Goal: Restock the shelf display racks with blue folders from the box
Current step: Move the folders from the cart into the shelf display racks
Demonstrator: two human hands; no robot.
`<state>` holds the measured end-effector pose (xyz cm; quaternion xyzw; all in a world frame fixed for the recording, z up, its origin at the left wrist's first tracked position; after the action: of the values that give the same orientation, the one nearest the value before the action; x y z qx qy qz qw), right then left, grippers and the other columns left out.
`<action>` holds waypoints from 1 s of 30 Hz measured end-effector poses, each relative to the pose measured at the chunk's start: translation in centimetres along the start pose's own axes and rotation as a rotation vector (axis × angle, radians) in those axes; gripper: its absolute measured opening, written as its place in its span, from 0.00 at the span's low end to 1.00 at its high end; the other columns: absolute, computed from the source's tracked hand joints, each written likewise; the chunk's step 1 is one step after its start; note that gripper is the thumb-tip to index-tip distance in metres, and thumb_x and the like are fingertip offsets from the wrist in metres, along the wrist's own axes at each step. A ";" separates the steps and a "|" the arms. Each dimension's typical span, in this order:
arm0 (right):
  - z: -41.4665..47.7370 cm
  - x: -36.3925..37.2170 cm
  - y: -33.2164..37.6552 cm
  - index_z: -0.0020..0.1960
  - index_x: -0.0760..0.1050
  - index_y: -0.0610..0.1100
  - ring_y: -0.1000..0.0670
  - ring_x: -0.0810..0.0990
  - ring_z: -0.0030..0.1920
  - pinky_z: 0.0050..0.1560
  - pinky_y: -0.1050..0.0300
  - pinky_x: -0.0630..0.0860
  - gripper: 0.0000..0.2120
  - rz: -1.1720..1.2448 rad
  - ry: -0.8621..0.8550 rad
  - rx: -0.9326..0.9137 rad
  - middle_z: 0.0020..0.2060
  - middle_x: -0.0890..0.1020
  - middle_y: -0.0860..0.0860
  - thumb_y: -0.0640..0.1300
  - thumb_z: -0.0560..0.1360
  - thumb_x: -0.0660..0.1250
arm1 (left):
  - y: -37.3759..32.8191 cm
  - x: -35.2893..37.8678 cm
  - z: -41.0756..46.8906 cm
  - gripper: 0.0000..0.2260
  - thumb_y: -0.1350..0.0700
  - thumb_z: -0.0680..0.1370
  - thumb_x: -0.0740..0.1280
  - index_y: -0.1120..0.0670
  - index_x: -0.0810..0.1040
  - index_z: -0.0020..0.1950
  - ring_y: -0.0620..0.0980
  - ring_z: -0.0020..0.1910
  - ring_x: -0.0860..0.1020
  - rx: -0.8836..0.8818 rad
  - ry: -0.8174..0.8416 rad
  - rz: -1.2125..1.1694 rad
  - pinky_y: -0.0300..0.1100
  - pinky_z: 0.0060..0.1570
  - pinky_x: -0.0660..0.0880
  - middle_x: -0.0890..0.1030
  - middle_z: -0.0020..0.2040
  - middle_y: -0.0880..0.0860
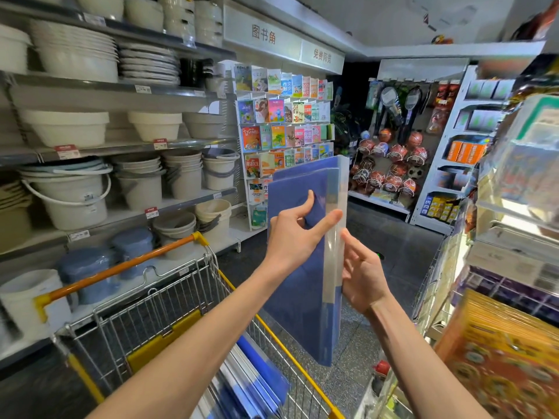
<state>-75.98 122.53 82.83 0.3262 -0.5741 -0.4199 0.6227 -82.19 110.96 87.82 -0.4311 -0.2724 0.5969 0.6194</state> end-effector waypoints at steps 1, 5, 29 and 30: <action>-0.1 -0.1 0.1 0.58 0.79 0.46 0.56 0.85 0.41 0.35 0.64 0.78 0.15 -0.019 -0.002 -0.003 0.44 0.87 0.52 0.49 0.83 0.56 | -0.1 0.0 0.0 0.39 0.29 0.70 0.71 0.45 0.70 0.76 0.44 0.35 0.68 -0.018 -0.005 -0.026 0.46 0.34 0.74 0.83 0.40 0.62; -0.5 1.6 1.8 0.70 0.72 0.47 0.45 0.81 0.61 0.59 0.49 0.79 0.22 -0.189 0.119 -0.090 0.61 0.83 0.47 0.52 0.78 0.67 | -0.8 0.8 -0.1 0.18 0.38 0.75 0.72 0.40 0.81 0.62 0.46 0.36 0.74 -0.139 0.045 -0.181 0.48 0.31 0.77 0.82 0.37 0.59; -10.1 0.6 31.2 0.64 0.75 0.40 0.46 0.83 0.47 0.42 0.52 0.82 0.13 -0.660 -0.346 -0.551 0.50 0.84 0.44 0.43 0.82 0.63 | -14.9 8.6 10.5 0.41 0.32 0.70 0.73 0.53 0.67 0.75 0.52 0.70 0.72 0.037 0.104 -0.307 0.50 0.69 0.69 0.72 0.72 0.52; -10.9 0.3 32.4 0.64 0.75 0.41 0.46 0.83 0.47 0.43 0.51 0.81 0.14 -0.650 -0.357 -0.563 0.50 0.84 0.44 0.45 0.81 0.65 | -15.8 9.2 10.8 0.41 0.31 0.69 0.73 0.54 0.69 0.73 0.52 0.67 0.74 0.019 0.131 -0.345 0.49 0.65 0.71 0.75 0.70 0.52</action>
<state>-60.43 135.51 110.36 0.2300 -0.4040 -0.7823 0.4147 -82.14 123.51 104.89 -0.4100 -0.2960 0.4550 0.7330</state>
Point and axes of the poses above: each hand's wrist, its own z-axis towards the middle knuckle, its own x-axis out of the palm, y = z × x, the point moved 9 cm from there along z, towards the middle knuckle
